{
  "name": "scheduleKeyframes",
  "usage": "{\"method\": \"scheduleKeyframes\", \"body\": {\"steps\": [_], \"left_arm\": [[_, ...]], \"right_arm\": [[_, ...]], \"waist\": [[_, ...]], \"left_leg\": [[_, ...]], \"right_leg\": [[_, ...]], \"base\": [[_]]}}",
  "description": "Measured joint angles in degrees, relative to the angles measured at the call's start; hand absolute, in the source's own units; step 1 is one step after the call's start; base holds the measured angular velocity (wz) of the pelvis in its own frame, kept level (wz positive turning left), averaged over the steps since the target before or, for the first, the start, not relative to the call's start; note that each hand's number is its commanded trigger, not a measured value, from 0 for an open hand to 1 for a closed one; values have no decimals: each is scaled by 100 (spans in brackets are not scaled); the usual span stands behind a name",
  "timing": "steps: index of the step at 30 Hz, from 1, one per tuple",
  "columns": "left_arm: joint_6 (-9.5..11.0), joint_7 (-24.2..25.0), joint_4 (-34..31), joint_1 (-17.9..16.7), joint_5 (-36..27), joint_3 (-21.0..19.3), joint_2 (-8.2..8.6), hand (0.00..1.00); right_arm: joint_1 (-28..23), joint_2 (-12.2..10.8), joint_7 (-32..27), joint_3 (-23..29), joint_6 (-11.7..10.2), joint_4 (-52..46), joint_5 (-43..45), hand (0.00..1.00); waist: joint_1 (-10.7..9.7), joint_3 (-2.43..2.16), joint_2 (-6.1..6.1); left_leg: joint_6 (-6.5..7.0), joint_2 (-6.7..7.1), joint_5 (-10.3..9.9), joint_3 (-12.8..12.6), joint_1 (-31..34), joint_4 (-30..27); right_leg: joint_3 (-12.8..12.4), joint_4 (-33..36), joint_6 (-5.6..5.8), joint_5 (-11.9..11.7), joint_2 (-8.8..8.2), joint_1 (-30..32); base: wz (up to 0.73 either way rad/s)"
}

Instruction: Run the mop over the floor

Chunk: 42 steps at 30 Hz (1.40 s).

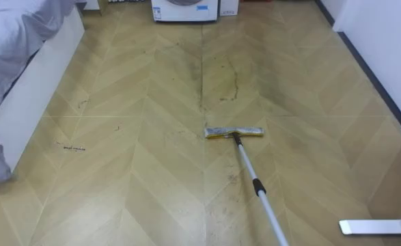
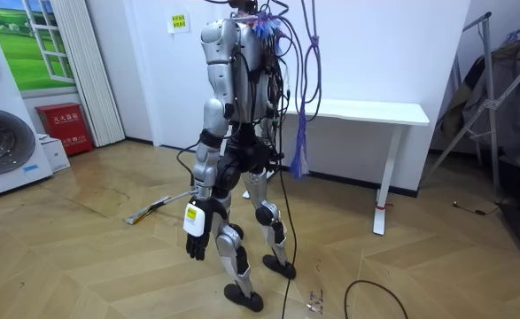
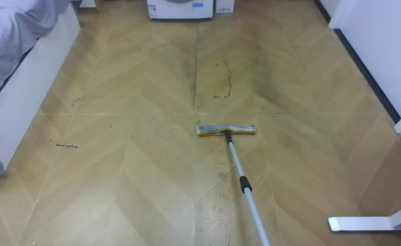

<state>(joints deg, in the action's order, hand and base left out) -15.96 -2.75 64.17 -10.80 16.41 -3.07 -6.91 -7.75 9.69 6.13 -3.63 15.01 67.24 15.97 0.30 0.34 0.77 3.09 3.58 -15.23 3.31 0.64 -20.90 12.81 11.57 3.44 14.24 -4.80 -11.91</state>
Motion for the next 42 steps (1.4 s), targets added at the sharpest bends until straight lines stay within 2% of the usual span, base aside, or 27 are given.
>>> {"method": "scheduleKeyframes", "body": {"steps": [27, 33, 34, 39, 42], "left_arm": [[12, 69, 1, 19, 0, 0, -4, 0], [43, 59, 27, 128, -17, 12, -3, 0], [43, 42, 35, 134, -5, 76, -4, 0], [39, 9, 74, 193, -34, 293, -1, 0], [64, -68, 234, 363, -119, 331, -2, 0]], "right_arm": [[24, -1, 43, 39, 1, 25, 9, 100], [130, 2, 56, -15, 51, 22, -4, 100], [174, 2, 41, -33, 84, 35, -1, 100], [221, 6, -10, -144, 120, 60, -76, 100], [298, 5, -57, -145, 128, 137, -198, 100]], "waist": [[3, -2, -8], [15, -3, -15], [12, -9, -20], [-1, -12, -25], [5, -23, -45]], "left_leg": [[-11, -19, 7, -33, 22, 25], [-3, -25, 1, -62, 303, -101], [-2, -26, 1, -62, 365, -113], [-4, -48, 5, -31, 559, -147], [-18, -86, 21, -24, 802, -203]], "right_leg": [[-3, 2, 0, 0, 6, 44], [91, 22, 0, 0, 7, 259], [162, 39, 0, 0, 2, 316], [211, 158, -1, 0, -1, 558], [279, 334, -10, 6, 5, 892]], "base": [[0], [2], [-6], [-2], [0]]}}
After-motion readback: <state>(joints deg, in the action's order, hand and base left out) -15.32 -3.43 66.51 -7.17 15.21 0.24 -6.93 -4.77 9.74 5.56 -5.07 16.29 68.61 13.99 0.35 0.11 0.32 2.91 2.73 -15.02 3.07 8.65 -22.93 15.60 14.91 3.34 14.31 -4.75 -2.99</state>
